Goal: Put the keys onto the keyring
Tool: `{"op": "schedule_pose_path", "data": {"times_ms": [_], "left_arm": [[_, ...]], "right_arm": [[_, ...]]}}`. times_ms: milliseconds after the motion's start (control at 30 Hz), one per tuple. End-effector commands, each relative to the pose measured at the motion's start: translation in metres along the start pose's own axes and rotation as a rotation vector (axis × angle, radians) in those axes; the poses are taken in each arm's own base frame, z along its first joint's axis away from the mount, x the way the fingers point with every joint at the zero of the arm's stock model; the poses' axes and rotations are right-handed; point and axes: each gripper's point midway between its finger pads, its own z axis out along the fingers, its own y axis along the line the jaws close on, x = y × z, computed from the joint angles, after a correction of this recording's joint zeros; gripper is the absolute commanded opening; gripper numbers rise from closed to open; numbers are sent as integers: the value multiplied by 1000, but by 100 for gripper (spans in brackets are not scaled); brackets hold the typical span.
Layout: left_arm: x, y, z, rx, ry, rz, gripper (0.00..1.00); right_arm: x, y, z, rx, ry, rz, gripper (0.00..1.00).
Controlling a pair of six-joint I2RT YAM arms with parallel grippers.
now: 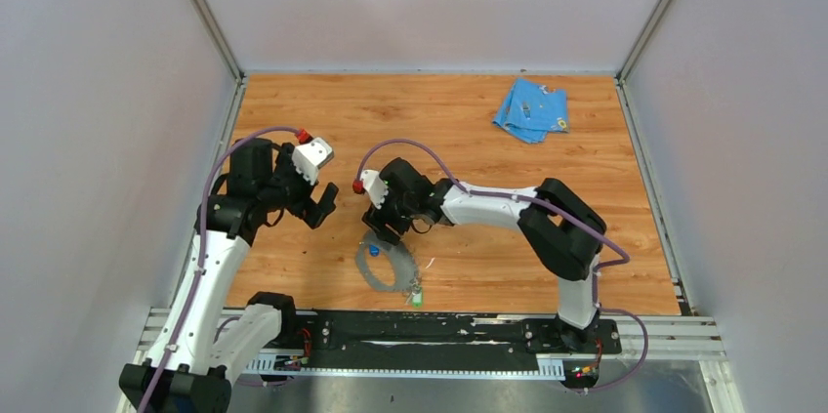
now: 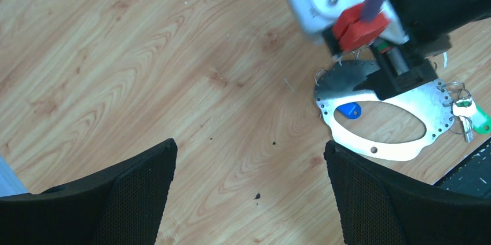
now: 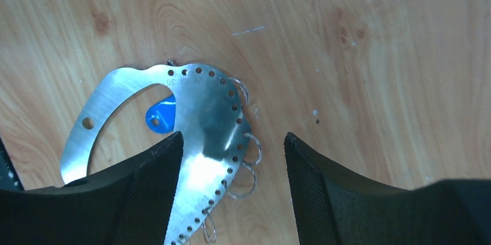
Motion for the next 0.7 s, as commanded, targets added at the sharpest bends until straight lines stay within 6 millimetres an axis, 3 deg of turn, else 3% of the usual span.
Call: {"op": "schedule_pose_path", "data": {"times_ms": [0,133,200,267,333,467,667], "left_arm": [[-7,11,-4,-49,9,-52,100],[-11,11,-6,-49,-12,-19,100],[-14,10,-8,-46,-26,-14,98],[-16,8,-8,-35,-35,-9,94],[-16,5,-8,-22,-43,-4,88],[-13,0,-5,3,-45,-11,82],[-10,2,-4,-1,-35,-4,80]], "right_arm": [[20,5,14,-68,110,27,65],[44,5,7,-26,135,85,57],[54,4,0,-2,140,99,42],[61,2,-5,26,134,112,20],[58,-3,-10,45,102,122,3],[24,-9,-29,51,-28,116,1],[-33,-18,-87,95,-224,85,0]]}}
